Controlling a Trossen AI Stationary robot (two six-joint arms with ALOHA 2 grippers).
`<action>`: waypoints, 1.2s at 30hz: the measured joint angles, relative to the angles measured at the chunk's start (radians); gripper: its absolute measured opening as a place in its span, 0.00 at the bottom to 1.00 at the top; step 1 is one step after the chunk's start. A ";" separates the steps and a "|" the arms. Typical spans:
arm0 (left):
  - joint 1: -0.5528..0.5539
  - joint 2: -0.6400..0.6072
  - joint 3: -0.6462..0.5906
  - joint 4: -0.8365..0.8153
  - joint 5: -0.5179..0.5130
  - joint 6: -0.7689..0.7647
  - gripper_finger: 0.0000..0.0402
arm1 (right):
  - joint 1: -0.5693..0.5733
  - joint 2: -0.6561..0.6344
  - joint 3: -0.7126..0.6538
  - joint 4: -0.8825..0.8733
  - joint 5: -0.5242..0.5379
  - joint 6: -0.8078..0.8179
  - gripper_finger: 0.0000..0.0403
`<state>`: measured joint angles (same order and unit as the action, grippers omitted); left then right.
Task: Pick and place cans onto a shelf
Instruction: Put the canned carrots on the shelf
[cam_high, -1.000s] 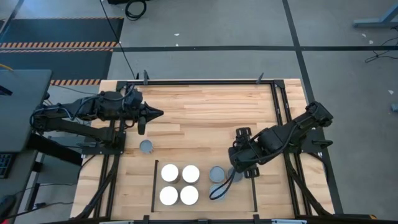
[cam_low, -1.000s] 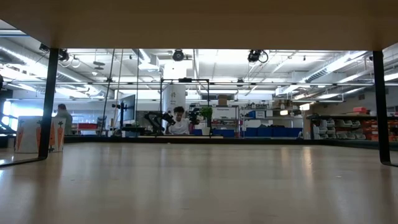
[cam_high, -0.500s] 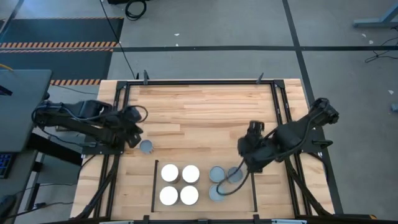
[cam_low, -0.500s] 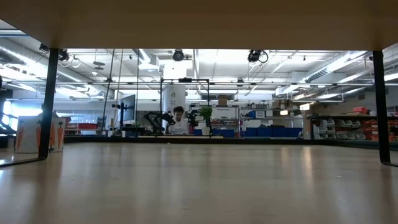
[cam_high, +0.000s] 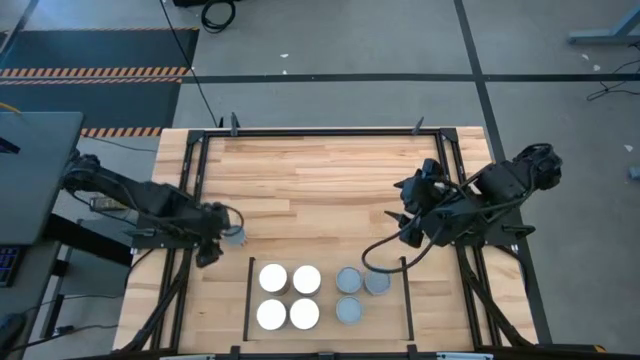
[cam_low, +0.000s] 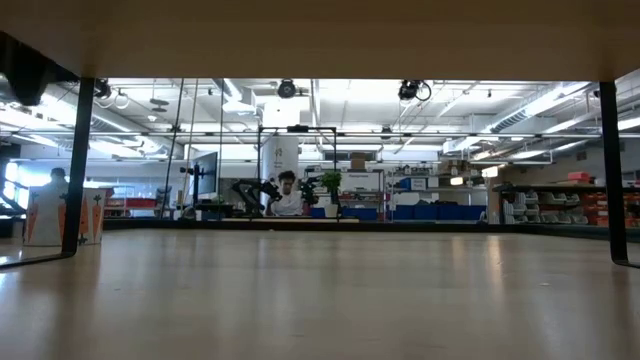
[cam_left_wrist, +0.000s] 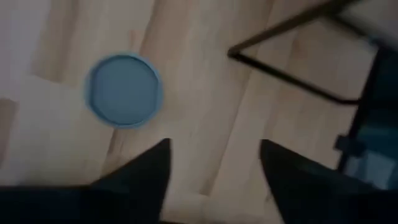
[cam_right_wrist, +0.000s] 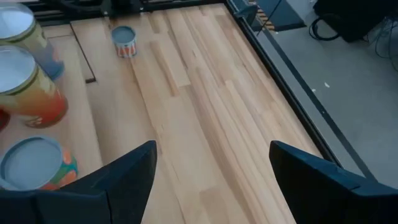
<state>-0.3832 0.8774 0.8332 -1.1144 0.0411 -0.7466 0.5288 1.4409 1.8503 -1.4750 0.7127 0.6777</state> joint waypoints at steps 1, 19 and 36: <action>-0.012 0.000 -0.036 0.031 0.001 0.014 0.67 | -0.003 -0.003 0.000 0.000 0.001 -0.004 0.79; 0.080 0.189 -0.303 0.258 -0.314 0.001 0.86 | -0.035 -0.003 0.000 0.000 0.007 -0.035 0.79; 0.293 0.325 -0.218 0.752 -0.422 0.385 0.70 | -0.069 -0.003 0.000 0.018 -0.026 -0.103 0.79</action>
<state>-0.0906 1.2022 0.6151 -0.3624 -0.3809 -0.3618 0.4603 1.4384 1.8500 -1.4567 0.6869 0.5743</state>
